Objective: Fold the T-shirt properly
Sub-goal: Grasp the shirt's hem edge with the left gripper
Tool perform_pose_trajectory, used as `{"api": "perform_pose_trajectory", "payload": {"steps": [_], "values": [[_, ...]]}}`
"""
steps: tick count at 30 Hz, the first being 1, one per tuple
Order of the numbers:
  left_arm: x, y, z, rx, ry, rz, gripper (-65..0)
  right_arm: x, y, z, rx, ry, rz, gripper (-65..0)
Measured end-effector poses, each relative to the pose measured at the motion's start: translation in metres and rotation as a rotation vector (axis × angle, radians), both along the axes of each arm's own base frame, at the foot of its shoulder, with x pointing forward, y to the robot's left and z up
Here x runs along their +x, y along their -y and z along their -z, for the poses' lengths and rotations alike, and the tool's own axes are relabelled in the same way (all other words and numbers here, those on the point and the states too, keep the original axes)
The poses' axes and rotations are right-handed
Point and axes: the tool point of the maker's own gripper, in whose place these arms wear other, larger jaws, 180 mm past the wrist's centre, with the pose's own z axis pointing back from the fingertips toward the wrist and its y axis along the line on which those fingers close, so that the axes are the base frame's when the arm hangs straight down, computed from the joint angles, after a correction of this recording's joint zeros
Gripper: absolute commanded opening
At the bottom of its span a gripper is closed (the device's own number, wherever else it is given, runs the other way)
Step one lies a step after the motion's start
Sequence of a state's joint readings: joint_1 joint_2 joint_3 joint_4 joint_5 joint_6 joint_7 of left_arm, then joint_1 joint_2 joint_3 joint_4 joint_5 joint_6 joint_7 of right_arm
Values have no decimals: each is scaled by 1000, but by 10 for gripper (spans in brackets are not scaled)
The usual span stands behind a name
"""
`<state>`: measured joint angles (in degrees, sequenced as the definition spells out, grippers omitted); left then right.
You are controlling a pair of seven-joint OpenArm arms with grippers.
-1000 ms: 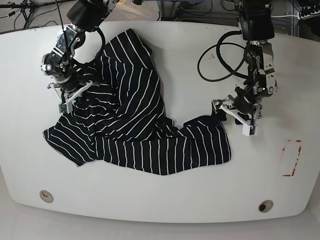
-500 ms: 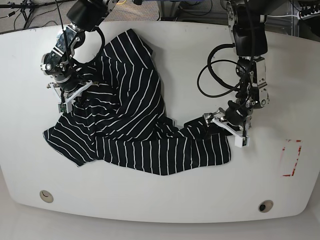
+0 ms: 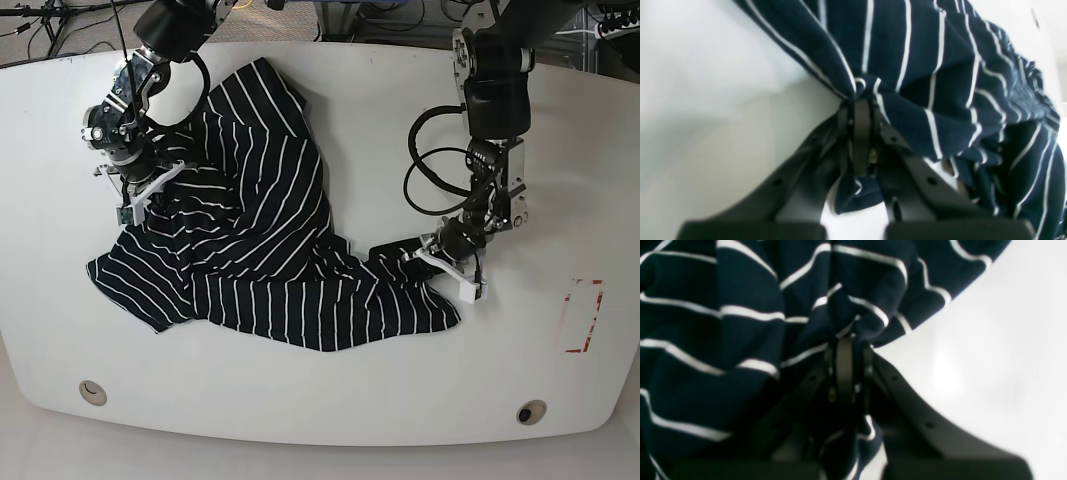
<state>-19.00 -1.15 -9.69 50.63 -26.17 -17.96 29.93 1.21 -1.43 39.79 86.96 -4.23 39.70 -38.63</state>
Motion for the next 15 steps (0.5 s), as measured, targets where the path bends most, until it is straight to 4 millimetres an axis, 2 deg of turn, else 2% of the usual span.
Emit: {"api": "perform_pose_trajectory", "payload": {"steps": [6, 11, 14, 15], "values": [[-7, -5, -8, 42, 16, 23, -650, -3, 5, -19, -57, 25, 7, -647], [-27, -35, -20, 169, 40, 31, -650, 4, 6, -44, -101, 67, 3, -645], [-34, -59, -36, 259, 71, 32, -650, 7, 10, -56, -125, 89, 6, -645], [-34, -67, -46, 286, 101, 34, -650, 8, 11, -58, -131, 95, 6, -645]]}}
